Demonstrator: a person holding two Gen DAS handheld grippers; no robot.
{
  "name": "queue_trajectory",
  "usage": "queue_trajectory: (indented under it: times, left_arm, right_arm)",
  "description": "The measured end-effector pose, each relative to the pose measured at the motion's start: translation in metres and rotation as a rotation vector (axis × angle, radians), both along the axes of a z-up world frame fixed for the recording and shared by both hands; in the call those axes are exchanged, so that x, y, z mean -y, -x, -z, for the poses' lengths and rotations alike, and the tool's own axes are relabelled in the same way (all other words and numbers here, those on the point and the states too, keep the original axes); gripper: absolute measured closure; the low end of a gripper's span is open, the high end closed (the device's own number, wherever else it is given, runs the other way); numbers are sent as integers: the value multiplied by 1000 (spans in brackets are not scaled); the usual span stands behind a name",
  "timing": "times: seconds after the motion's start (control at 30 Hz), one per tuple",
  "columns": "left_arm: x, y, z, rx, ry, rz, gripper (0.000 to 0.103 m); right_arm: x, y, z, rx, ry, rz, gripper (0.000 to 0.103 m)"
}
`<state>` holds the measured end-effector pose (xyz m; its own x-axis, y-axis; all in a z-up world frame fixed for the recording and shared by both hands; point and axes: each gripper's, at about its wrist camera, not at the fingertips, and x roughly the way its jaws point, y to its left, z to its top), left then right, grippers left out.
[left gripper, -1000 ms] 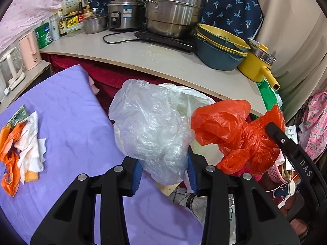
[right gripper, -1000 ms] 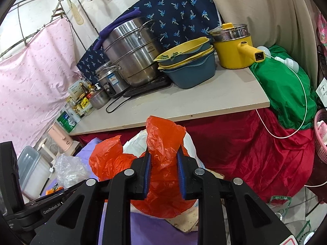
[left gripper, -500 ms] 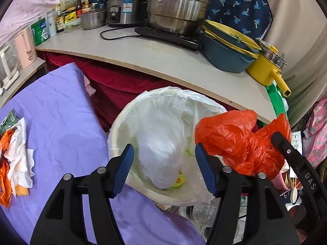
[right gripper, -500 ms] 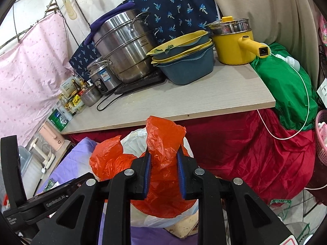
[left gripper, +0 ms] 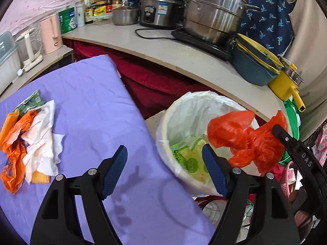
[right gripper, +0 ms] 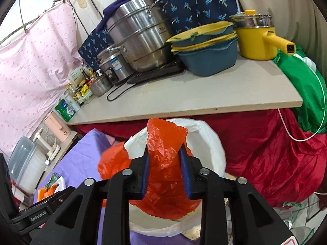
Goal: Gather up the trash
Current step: 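Open both tools to drop the bags into the bin, then move both tools back over the remaining trash on the table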
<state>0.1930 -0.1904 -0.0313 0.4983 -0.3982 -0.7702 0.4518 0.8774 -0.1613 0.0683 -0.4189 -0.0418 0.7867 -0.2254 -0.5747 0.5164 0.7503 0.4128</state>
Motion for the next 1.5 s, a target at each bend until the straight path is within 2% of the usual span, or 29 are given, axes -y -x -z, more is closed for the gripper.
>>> queue_trajectory:
  times: [0.1, 0.17, 0.33, 0.63, 0.87, 1.07, 1.23, 1.5]
  left_arm:
    - [-9, 2, 4, 2, -20, -16, 31]
    - [-14, 4, 6, -7, -25, -20, 31]
    - [-24, 10, 4, 9, -34, -23, 31]
    - [-48, 22, -6, 28, -26, -56, 31]
    - [-83, 33, -11, 38, -28, -106, 31]
    - [-119, 43, -16, 53, -36, -159, 31]
    - [-153, 49, -16, 53, -27, -218, 23]
    - [-207, 57, -5, 38, -42, -310, 23]
  right_arm:
    - [-7, -10, 9, -31, -5, -24, 70]
    - [-11, -13, 11, -37, -11, -30, 66]
    - [-21, -8, 6, -34, 3, -38, 57]
    - [-55, 1, -6, -47, 36, -96, 56]
    - [-97, 1, -16, -43, 45, -174, 54]
    - [-132, 0, -23, -36, 49, -236, 49]
    - [-163, -3, -25, -43, 52, -299, 49]
    - [-209, -10, -23, -63, 66, -393, 48]
